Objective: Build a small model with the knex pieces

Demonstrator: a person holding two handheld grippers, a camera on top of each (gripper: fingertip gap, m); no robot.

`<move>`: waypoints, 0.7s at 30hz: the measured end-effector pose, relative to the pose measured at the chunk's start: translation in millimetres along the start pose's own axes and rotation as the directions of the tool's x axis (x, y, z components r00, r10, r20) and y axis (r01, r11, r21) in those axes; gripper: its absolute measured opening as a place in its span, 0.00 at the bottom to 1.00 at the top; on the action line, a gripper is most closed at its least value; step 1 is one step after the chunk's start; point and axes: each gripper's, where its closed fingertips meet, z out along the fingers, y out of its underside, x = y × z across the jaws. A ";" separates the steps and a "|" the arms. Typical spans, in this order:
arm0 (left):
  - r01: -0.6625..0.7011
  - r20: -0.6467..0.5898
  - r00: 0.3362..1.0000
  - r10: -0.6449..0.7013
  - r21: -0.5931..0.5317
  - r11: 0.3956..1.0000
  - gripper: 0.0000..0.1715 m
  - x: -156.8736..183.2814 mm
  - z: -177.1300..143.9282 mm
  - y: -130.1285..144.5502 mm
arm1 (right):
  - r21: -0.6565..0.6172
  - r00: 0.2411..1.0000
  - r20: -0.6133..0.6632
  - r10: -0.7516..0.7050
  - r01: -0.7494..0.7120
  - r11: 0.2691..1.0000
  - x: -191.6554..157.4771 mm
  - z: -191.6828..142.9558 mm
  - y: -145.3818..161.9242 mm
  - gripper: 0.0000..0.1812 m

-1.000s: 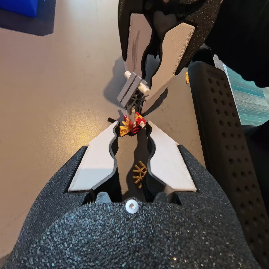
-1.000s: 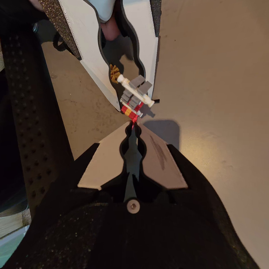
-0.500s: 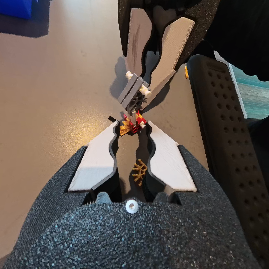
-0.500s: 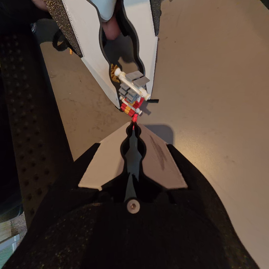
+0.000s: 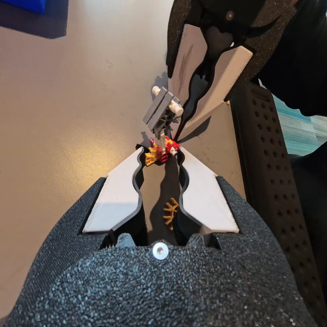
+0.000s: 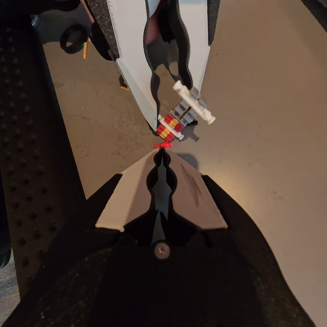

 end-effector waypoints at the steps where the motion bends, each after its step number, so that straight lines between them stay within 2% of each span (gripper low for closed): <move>1: -0.001 0.000 1.000 0.001 0.001 1.000 0.20 0.2 0.2 0.1 | 0.004 1.000 -0.003 0.004 -0.004 1.000 -0.2 0.0 0.2 0.00; 8: -0.073 0.030 0.997 0.074 -0.023 0.997 0.20 5.2 1.1 4.0 | -0.013 0.998 -0.069 0.013 -0.014 1.000 0.4 -3.6 4.4 0.00; 11: -0.103 0.038 0.994 0.105 -0.033 0.994 0.20 5.8 0.6 5.9 | -0.027 0.993 -0.118 0.013 -0.017 0.999 1.5 -7.0 5.8 0.06; 18: -0.139 0.037 0.989 0.140 -0.048 0.989 0.20 7.6 -1.8 10.4 | 0.003 0.984 -0.174 0.039 -0.039 0.999 0.5 -8.7 2.4 0.07; 21: -0.147 0.039 0.988 0.149 -0.053 0.988 0.20 8.6 -2.0 11.8 | -0.030 0.973 -0.229 0.014 -0.021 0.999 2.4 -5.3 5.6 0.07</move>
